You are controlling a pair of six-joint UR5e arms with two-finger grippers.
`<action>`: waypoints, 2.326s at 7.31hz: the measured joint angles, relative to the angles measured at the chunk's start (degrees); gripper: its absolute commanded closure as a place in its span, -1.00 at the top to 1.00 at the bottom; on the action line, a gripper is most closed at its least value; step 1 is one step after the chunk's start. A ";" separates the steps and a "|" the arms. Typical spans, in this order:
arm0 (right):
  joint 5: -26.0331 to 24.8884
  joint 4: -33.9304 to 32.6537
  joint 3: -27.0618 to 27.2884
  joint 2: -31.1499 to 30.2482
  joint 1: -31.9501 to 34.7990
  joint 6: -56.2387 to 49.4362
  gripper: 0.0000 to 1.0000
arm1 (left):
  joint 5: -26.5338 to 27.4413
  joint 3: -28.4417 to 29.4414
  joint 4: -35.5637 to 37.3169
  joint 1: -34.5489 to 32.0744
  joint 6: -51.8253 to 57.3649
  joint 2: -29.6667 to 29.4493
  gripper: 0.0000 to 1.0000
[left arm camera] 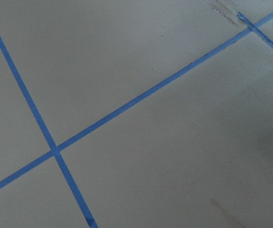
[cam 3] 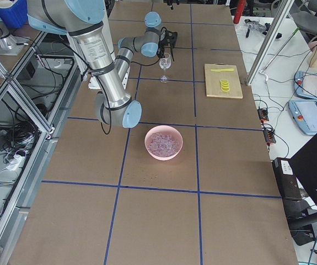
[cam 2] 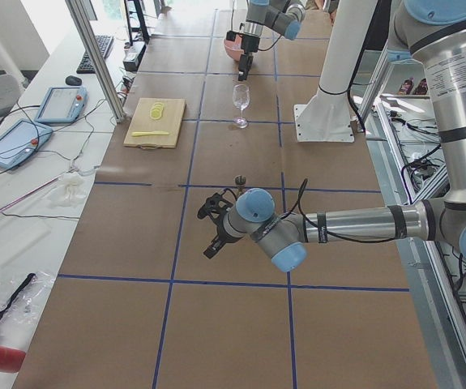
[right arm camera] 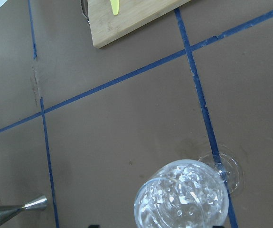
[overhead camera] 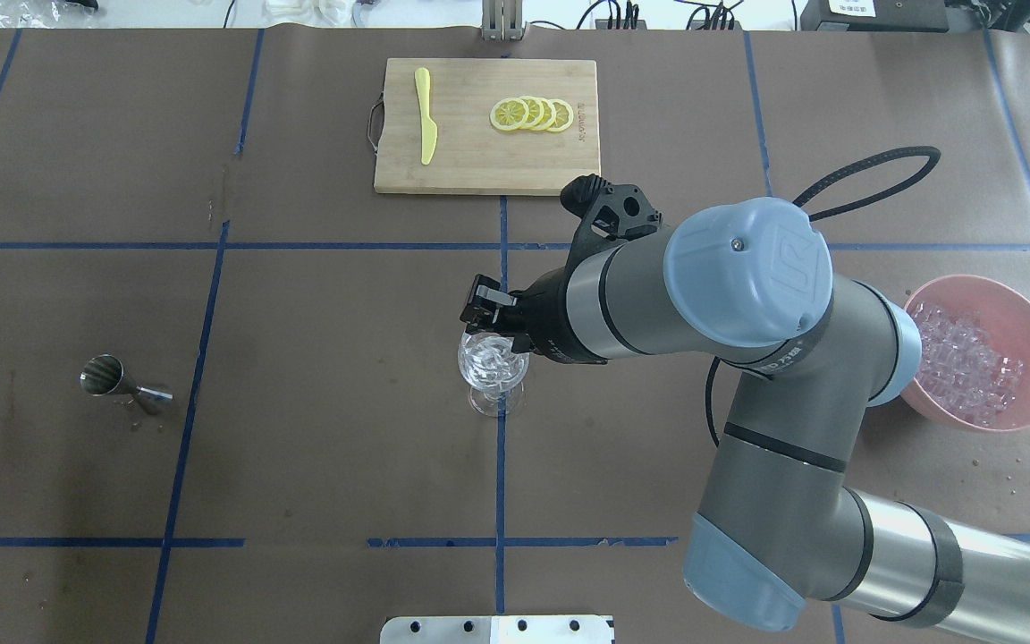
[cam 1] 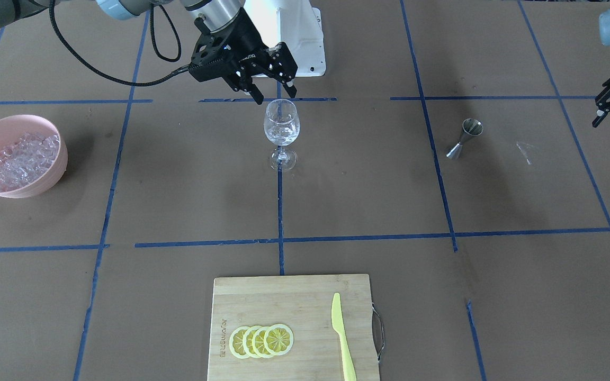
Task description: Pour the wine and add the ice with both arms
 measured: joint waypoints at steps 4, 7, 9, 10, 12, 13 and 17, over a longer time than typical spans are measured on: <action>9.11 0.39 4.57 -13.71 10.68 -7.94 1.00 | 0.16 0.53 -2.79 0.01 -2.26 -0.19 1.00; 13.34 0.63 6.73 -30.40 21.29 -31.18 1.00 | 0.21 0.53 3.18 0.00 -1.89 -1.88 1.00; 16.85 0.49 4.84 -39.57 30.18 -51.36 1.00 | -0.10 0.28 8.95 -0.29 -1.64 -3.45 1.00; 19.98 0.42 2.00 -41.49 34.79 -59.52 1.00 | -0.90 0.11 11.89 -0.72 -1.57 -4.38 1.00; 24.69 0.18 -3.56 -42.48 40.72 -70.24 1.00 | -5.38 -0.03 16.20 -1.90 -1.51 -5.50 1.00; 25.44 0.02 -5.44 -42.52 42.37 -73.44 1.00 | -7.00 -0.03 17.21 -2.22 -0.97 -5.80 1.00; 26.94 -2.61 -7.75 -42.46 47.95 -80.52 1.00 | -4.49 0.04 36.21 -8.82 14.38 -12.74 1.00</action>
